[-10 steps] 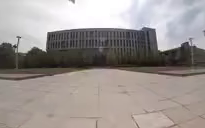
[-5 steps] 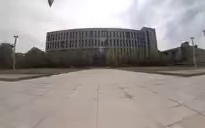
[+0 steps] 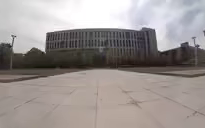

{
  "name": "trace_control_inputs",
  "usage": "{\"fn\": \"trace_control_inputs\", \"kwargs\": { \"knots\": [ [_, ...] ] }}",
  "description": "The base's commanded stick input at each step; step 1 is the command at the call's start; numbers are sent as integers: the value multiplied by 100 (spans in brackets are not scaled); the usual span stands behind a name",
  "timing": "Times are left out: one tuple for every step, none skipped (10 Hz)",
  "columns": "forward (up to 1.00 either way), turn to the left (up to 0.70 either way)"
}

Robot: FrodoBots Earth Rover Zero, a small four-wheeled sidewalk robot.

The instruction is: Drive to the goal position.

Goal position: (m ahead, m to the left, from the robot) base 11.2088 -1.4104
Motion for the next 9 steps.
{"fn": "trace_control_inputs", "kwargs": {
  "knots": [
    [70, 0],
    [70, 0],
    [70, 0],
    [70, 0],
    [70, 0],
    [70, 0],
    [70, 0],
    [70, 0],
    [70, 0]
  ]
}}
